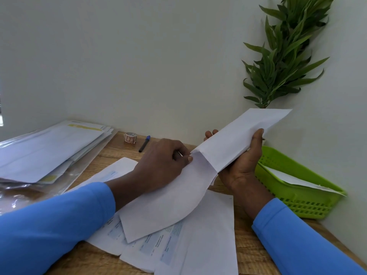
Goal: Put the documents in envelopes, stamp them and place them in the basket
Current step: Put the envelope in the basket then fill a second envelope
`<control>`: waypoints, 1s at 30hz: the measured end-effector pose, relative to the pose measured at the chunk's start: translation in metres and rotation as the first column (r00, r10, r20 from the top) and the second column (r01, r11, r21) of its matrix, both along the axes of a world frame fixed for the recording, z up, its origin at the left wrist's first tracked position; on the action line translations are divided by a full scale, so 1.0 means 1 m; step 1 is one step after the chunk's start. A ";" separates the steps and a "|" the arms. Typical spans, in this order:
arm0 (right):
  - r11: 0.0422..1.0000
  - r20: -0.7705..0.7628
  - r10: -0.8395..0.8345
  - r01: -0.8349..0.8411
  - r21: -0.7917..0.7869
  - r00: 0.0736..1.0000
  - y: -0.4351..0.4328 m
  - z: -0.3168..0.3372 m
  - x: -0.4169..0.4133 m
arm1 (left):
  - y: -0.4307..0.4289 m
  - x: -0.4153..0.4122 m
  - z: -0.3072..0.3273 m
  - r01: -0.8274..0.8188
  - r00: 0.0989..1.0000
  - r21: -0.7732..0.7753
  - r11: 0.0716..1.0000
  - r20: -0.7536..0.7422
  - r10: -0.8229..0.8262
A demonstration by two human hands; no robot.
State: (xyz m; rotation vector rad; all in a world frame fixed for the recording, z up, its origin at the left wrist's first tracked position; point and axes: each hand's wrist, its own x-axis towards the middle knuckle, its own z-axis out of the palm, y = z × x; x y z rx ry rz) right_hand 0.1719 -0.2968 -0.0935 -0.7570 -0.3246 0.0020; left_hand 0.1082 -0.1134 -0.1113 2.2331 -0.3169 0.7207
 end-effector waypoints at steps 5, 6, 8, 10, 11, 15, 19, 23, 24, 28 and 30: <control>0.998 0.025 0.032 -0.033 0.060 0.999 0.000 0.003 0.001 | 0.004 0.004 -0.001 0.033 0.959 -0.619 0.785 -0.201 -0.199; 0.997 0.025 0.042 -0.044 0.067 0.999 0.000 0.003 0.001 | 0.004 0.004 0.000 0.027 0.954 -0.645 0.764 -0.210 -0.212; 0.996 0.022 0.063 -0.064 0.054 0.998 0.000 0.004 -0.001 | 0.002 0.004 -0.001 0.014 0.949 -0.663 0.749 -0.227 -0.218; 0.996 0.019 0.091 -0.091 0.019 0.996 0.001 0.005 -0.003 | -0.002 0.004 -0.003 -0.014 0.952 -0.644 0.765 -0.243 -0.188; 0.995 0.017 0.104 -0.104 0.002 0.994 0.002 0.006 -0.005 | -0.003 0.005 -0.004 -0.030 0.954 -0.636 0.771 -0.248 -0.167; 0.988 0.008 0.137 -0.137 -0.066 0.990 0.006 0.012 -0.015 | -0.005 0.004 -0.003 -0.053 0.964 -0.652 0.756 -0.230 -0.131; 0.975 -0.049 0.100 -0.107 -0.194 0.994 0.007 0.016 -0.020 | 0.000 0.004 0.004 -0.011 0.943 -0.709 0.705 -0.242 -0.229; 0.984 -0.047 0.075 -0.082 -0.156 0.996 0.001 0.016 -0.015 | 0.008 0.001 0.012 0.035 0.854 -0.719 0.695 -0.339 -0.394; 0.987 -0.037 0.065 -0.070 -0.145 0.997 -0.002 0.016 -0.012 | 0.011 -0.001 0.014 0.036 0.834 -0.687 0.725 -0.379 -0.401; 0.994 -0.018 0.058 -0.060 -0.091 0.998 -0.010 0.020 -0.011 | 0.021 -0.002 0.017 0.073 0.756 -0.579 0.812 -0.500 -0.424; 0.994 -0.027 0.082 -0.084 -0.069 0.996 -0.012 0.020 -0.011 | 0.024 -0.002 0.017 0.092 0.743 -0.599 0.795 -0.491 -0.456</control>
